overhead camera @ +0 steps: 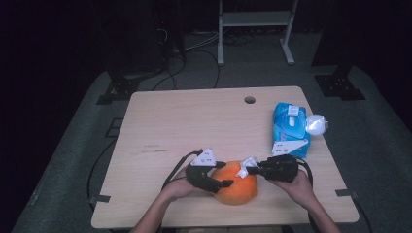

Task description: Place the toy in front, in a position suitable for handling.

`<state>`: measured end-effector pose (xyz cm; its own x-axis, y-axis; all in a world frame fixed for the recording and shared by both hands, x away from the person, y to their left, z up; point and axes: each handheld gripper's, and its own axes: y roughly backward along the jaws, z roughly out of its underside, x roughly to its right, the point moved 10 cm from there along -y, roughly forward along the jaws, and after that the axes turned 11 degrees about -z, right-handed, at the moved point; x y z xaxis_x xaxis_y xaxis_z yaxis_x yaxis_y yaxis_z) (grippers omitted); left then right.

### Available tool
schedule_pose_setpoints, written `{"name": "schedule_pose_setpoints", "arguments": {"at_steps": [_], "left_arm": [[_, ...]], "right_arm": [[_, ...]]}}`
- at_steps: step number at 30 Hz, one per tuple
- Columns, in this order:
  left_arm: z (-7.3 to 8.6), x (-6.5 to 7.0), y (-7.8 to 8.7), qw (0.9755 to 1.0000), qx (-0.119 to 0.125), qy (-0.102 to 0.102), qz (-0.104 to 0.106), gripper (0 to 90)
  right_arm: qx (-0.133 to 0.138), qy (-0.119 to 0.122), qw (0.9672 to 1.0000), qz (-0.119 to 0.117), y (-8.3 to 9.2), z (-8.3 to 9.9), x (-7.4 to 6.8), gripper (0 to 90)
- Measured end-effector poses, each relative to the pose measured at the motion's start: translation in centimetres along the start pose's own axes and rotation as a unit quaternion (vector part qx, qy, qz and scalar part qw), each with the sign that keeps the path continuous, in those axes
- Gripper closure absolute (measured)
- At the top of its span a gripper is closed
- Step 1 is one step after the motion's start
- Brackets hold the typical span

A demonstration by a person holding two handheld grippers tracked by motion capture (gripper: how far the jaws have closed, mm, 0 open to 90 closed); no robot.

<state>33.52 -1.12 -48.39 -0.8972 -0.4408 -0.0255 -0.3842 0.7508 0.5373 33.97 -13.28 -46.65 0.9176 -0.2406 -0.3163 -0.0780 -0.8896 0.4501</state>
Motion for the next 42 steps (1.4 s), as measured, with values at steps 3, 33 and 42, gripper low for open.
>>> {"name": "schedule_pose_setpoints", "arguments": {"at_steps": [3,33,42], "left_arm": [[0.1,0.0,0.0,1.0,-0.001,-0.001,0.0,31.9],[-0.7,1.3,0.0,0.9991,-0.01,-0.04,-0.012,29.6],[-0.7,0.9,-0.2,0.9993,-0.012,-0.029,-0.018,29.9]], "right_arm": [[-0.004,-0.003,1.0,-0.001,0.3,0.4,0.1,80.8],[-0.001,0.01,0.9999,0.003,0.1,-0.7,-0.2,81.0],[-0.01,-0.005,0.9999,0.012,1.1,0.3,0.4,81.1]]}}
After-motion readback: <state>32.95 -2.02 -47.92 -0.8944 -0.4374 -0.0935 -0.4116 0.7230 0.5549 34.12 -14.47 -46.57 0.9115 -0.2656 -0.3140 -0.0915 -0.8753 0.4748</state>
